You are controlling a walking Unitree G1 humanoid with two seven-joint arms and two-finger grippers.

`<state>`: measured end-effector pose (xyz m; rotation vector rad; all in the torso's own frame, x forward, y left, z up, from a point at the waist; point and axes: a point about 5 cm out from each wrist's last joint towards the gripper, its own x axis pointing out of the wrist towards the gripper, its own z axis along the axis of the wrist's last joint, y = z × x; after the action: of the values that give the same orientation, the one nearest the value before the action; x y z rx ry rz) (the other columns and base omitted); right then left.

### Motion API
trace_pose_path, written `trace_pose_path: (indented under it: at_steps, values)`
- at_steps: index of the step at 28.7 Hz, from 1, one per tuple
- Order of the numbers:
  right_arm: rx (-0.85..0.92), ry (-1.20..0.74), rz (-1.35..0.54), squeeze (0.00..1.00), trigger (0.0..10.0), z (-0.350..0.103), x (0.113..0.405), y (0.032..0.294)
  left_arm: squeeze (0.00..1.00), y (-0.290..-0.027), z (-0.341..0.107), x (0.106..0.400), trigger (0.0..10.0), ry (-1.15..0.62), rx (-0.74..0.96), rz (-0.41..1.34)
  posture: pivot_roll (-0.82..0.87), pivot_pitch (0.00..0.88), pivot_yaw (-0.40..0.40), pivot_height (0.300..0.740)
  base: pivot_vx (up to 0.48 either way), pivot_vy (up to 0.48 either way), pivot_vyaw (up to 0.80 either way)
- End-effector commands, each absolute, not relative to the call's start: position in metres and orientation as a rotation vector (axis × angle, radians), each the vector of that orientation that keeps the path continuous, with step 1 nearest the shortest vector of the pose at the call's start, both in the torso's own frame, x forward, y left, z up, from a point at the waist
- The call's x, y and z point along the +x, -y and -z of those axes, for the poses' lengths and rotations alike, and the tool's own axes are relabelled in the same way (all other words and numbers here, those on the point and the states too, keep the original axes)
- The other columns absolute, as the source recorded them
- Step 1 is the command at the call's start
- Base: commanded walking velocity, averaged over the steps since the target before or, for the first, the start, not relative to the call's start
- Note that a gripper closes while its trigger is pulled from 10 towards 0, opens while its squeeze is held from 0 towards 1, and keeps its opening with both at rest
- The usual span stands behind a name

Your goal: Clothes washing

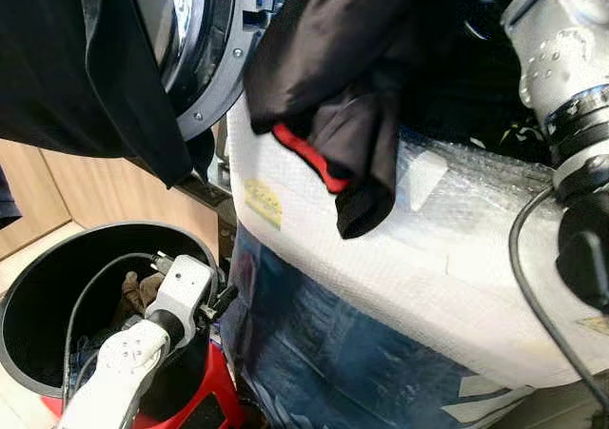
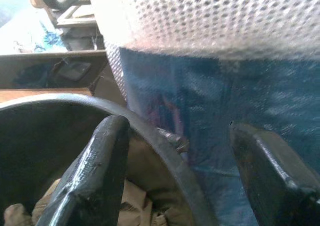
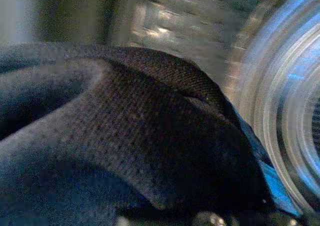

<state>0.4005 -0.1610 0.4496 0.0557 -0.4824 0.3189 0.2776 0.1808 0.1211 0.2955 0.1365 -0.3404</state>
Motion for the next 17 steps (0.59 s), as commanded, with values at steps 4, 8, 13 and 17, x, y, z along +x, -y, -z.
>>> trace_pose_path:
  at_steps: [4,8,13,17]
  values:
    - [0.043,0.487,0.128,0.0,0.0,-0.47,0.39,0.215,0.0,-0.175,-0.121,0.274,10.0,-0.136,0.269,0.328,0.18,0.0,-0.135,0.74,0.0,0.0,0.0]
    - [0.068,0.568,0.313,0.0,0.0,-0.493,0.374,0.235,0.0,-0.184,-0.129,0.279,10.0,-0.088,0.247,0.225,0.17,0.0,-0.139,0.74,0.0,0.0,0.0]
    - [0.067,0.602,0.377,0.0,0.0,-0.498,0.371,0.234,0.0,-0.187,-0.132,0.282,10.0,-0.079,0.239,0.192,0.18,0.0,-0.142,0.74,0.0,0.0,0.0]
    - [-0.052,0.487,0.323,0.0,2.3,-0.465,0.392,0.214,0.0,-0.18,-0.13,0.28,10.0,-0.085,0.235,0.224,0.17,0.0,-0.141,0.74,0.0,0.0,0.0]
